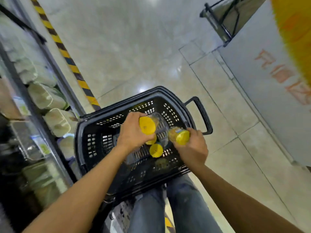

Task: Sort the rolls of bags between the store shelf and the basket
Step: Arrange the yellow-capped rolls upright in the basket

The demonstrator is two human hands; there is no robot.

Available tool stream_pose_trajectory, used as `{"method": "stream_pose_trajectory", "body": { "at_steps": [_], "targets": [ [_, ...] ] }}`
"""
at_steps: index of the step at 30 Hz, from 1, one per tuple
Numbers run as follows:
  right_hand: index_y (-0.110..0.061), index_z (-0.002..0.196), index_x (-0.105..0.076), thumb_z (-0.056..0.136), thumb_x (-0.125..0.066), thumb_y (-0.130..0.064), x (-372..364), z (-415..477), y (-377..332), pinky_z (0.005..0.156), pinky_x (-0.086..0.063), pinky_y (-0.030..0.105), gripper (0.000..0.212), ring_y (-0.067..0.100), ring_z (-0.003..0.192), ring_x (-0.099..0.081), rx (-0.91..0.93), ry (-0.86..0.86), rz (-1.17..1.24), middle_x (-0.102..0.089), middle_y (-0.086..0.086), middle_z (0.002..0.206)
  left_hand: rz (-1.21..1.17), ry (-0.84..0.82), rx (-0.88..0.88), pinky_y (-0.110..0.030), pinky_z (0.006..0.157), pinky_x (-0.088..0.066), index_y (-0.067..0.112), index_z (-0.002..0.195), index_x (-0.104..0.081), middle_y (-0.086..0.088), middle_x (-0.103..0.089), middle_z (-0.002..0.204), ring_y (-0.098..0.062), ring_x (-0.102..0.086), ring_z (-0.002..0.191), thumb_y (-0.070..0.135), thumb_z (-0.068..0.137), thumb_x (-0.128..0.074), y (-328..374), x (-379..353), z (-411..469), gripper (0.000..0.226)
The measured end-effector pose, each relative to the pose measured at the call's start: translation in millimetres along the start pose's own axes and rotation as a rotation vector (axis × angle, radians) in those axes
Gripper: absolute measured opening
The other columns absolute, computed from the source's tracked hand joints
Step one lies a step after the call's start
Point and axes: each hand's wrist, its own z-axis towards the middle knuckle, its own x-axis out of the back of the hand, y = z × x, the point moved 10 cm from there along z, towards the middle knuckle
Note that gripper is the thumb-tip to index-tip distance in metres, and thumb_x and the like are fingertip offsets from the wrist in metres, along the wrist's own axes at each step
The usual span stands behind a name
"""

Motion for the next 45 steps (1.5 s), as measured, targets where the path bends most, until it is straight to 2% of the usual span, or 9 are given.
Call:
{"method": "stream_pose_trajectory", "body": {
  "at_steps": [7,12,16,22,27,32,35,37,45],
  "targets": [
    [-0.013,0.125,-0.056,0.064,-0.077,-0.037,107,-61,-96,0.085,-0.035,0.027,0.068,0.025,0.114,-0.048,0.367,-0.018,0.128,-0.061,0.007,0.117,-0.083,0.124,-0.125,-0.033,0.093,-0.046,0.021,0.128,-0.053,0.001,-0.061,0.122,-0.018,-0.057,0.110,0.068,0.045,-0.061,72,105,-76,0.095],
    [-0.012,0.127,-0.057,0.058,-0.061,-0.058,166,-90,-165,0.083,-0.032,0.022,0.083,0.020,0.107,-0.051,0.622,0.002,0.135,-0.063,0.003,0.114,-0.023,0.255,-0.160,-0.033,0.098,-0.043,0.026,0.136,-0.048,0.001,-0.057,0.133,-0.019,-0.054,0.119,0.059,0.055,-0.062,109,176,-114,0.089],
    [-0.014,0.129,-0.056,0.064,-0.080,-0.042,197,-100,-220,0.082,-0.029,0.019,0.074,0.020,0.110,-0.051,0.797,-0.037,0.051,-0.063,0.003,0.118,0.074,0.332,-0.153,-0.030,0.102,-0.038,0.025,0.139,-0.045,-0.001,-0.054,0.136,-0.019,-0.051,0.122,0.060,0.060,-0.070,133,222,-139,0.090],
    [-0.015,0.132,-0.053,0.066,-0.080,-0.037,226,-112,-292,0.088,-0.033,0.024,0.075,0.022,0.116,-0.049,1.054,-0.143,-0.013,-0.060,0.003,0.125,0.058,0.470,-0.015,-0.031,0.099,-0.042,0.023,0.138,-0.046,-0.001,-0.055,0.135,-0.019,-0.052,0.120,0.051,0.065,-0.078,143,267,-184,0.084],
    [-0.013,0.127,-0.059,0.067,-0.080,-0.036,233,-158,-334,0.087,-0.038,0.030,0.067,0.025,0.111,-0.052,1.330,-0.298,-0.096,-0.064,0.006,0.119,-0.060,0.676,0.150,-0.030,0.095,-0.045,0.026,0.135,-0.050,0.004,-0.059,0.129,-0.013,-0.056,0.114,0.075,0.048,-0.059,136,277,-256,0.101],
    [-0.011,0.103,-0.070,0.066,-0.082,-0.030,230,-232,-346,0.074,-0.041,0.033,0.044,0.025,0.093,-0.060,1.541,-0.472,-0.137,-0.070,0.010,0.096,-0.132,0.891,0.416,-0.018,0.087,-0.038,0.026,0.134,-0.052,0.005,-0.061,0.128,-0.010,-0.057,0.112,0.061,0.060,-0.076,112,261,-357,0.086],
    [-0.015,0.112,-0.069,0.065,-0.082,-0.037,214,-283,-340,0.079,-0.047,0.029,0.054,0.019,0.097,-0.063,1.663,-0.572,-0.165,-0.071,0.006,0.106,-0.150,0.980,0.546,-0.026,0.087,-0.045,0.028,0.131,-0.056,0.003,-0.067,0.116,-0.013,-0.061,0.105,0.075,0.050,-0.062,103,243,-424,0.094],
    [-0.015,0.121,-0.064,0.066,-0.081,-0.042,204,-320,-330,0.089,-0.048,0.033,0.064,0.019,0.106,-0.061,1.725,-0.647,-0.194,-0.068,0.004,0.115,-0.172,1.021,0.648,-0.030,0.091,-0.045,0.026,0.132,-0.054,0.001,-0.066,0.120,-0.016,-0.060,0.109,0.066,0.059,-0.074,96,226,-468,0.085],
    [-0.019,0.125,-0.061,0.065,-0.082,-0.046,180,-458,-254,0.084,-0.046,0.026,0.070,0.017,0.106,-0.060,1.894,-0.896,-0.270,-0.067,0.001,0.115,-0.307,1.194,0.886,-0.027,0.093,-0.044,0.020,0.135,-0.051,0.000,-0.058,0.130,-0.017,-0.054,0.117,0.063,0.062,-0.075,87,141,-628,0.088]
  ]
}}
